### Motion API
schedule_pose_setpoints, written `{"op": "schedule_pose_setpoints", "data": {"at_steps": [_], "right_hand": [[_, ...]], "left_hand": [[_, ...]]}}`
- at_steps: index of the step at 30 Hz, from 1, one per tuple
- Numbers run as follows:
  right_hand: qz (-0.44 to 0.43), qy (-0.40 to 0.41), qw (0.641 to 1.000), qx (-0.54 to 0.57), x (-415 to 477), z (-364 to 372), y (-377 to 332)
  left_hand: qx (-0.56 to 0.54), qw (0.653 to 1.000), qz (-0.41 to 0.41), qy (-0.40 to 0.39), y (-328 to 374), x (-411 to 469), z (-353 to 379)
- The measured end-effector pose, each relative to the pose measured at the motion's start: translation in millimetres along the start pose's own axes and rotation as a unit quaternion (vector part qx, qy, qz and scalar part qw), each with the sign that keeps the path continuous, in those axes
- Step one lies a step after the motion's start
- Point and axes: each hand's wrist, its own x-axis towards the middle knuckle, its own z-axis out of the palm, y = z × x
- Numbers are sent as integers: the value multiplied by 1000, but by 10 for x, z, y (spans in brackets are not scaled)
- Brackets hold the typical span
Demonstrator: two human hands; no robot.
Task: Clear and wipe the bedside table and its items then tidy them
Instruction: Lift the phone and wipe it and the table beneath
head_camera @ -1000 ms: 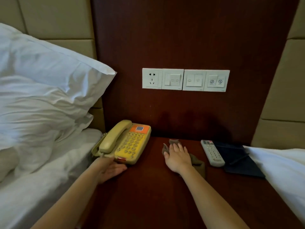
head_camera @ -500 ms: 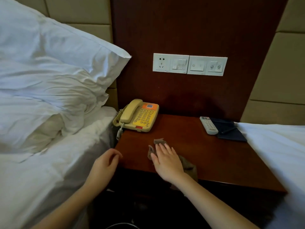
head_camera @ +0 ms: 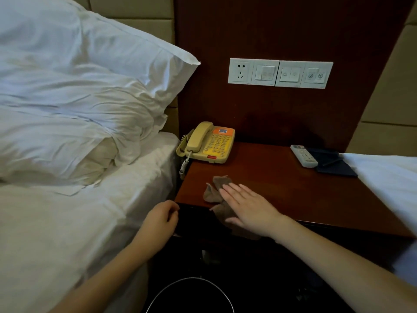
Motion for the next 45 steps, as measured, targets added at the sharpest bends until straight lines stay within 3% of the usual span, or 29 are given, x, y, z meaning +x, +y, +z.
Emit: {"op": "schedule_pose_setpoints", "data": {"at_steps": [4,9,15,22,28,31,34,39,45], "right_hand": [[53,23,998,41,692,-50,-618],[62,52,993,85,1157,-66,-954],[43,27,995,90,558,80,-442],[112,-2,989,98,-576,284,497],[96,-13,994,52,-541,212,476],[87,-1,996,19,-177,154,181],[76,6,996,47,253,103,-165],[81,49,994,59,289,134,-280],[40,30,999,22,468,39,-350]], "left_hand": [[-55,995,-49,73,-82,73,-104],[-60,996,-42,54,-128,131,-172],[-49,999,-2,8,-83,148,-81],[-37,999,-35,-9,-231,195,54],[-44,998,-45,-16,-512,328,192],[-31,996,-79,-39,-1071,519,362],[-4,999,-48,-19,-1720,681,503],[-47,997,-58,27,-336,162,66],[-38,997,-48,50,-200,126,83]]}}
